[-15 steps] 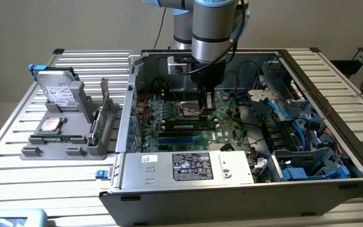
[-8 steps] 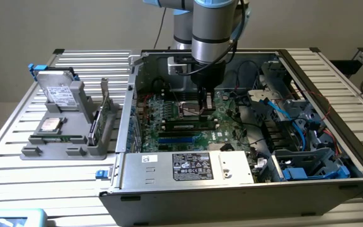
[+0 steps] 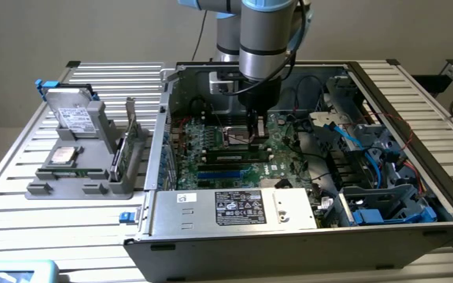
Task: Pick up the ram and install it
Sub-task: 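Press down the ram until it locks into place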
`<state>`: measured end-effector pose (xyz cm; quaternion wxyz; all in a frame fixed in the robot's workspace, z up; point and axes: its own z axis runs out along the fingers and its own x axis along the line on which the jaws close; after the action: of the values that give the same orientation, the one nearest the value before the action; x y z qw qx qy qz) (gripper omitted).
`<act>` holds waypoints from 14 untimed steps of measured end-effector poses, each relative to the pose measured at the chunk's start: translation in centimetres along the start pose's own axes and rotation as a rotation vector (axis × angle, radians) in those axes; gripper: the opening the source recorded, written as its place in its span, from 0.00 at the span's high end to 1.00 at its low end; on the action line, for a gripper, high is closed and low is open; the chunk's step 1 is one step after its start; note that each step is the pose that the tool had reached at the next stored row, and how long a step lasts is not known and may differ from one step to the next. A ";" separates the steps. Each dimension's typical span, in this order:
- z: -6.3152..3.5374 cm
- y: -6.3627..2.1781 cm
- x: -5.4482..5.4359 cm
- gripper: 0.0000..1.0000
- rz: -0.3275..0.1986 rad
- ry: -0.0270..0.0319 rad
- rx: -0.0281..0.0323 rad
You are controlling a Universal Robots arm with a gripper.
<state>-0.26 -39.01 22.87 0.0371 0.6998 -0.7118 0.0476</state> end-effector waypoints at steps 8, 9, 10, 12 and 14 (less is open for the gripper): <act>0.21 0.00 0.0 0.89 0.000 0.0002 -0.0001; 0.23 0.00 0.0 0.89 0.000 0.0001 -0.0001; 0.25 0.00 0.0 0.89 0.000 0.0001 -0.0001; 0.29 0.00 0.0 0.89 0.000 0.0000 -0.0001; 0.31 0.01 0.0 0.89 0.000 0.0002 -0.0001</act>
<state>-0.27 -39.02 22.56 0.0372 0.6998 -0.7118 0.0476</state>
